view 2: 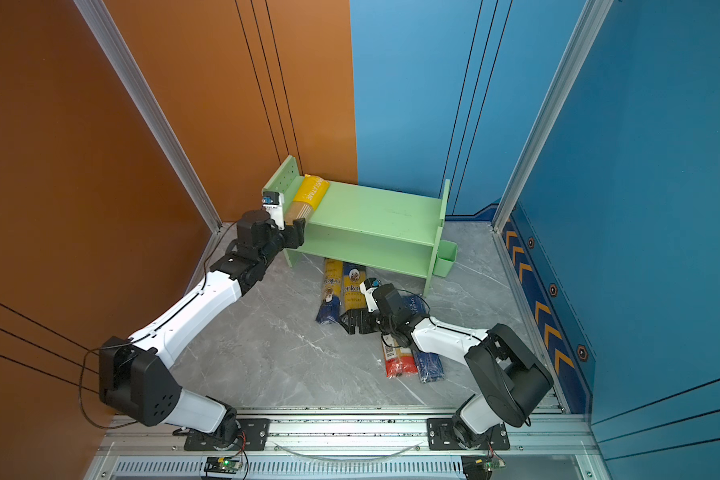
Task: Place and organize the pasta boxes and bags onto the shelf
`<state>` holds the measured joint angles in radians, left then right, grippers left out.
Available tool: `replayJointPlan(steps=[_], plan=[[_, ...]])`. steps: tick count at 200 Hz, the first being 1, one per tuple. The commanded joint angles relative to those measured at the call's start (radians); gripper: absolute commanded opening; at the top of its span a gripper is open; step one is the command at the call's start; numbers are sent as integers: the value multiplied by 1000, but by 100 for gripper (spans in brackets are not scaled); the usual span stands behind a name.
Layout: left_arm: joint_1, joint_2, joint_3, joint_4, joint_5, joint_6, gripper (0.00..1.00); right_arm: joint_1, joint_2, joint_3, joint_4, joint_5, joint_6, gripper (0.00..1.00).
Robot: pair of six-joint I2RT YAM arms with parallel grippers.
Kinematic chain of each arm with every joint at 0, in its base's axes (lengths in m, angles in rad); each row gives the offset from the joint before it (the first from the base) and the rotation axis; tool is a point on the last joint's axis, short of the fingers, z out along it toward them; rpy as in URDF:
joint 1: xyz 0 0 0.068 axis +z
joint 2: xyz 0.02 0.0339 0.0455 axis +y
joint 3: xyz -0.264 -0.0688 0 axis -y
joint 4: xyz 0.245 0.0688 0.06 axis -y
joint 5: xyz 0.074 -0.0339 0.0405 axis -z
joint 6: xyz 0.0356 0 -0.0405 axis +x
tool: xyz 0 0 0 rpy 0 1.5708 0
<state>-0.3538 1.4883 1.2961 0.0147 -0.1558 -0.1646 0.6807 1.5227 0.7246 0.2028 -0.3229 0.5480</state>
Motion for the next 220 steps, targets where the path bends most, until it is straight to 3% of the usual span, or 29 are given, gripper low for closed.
replayJointPlan(steps=[1, 220], plan=[[1, -43, -9, 68, 13, 14, 71, 2, 4, -13, 23, -21, -6, 100], [31, -57, -25, 29, 22, 13, 72, 5, 21, -7, 39, -42, -3, 100]])
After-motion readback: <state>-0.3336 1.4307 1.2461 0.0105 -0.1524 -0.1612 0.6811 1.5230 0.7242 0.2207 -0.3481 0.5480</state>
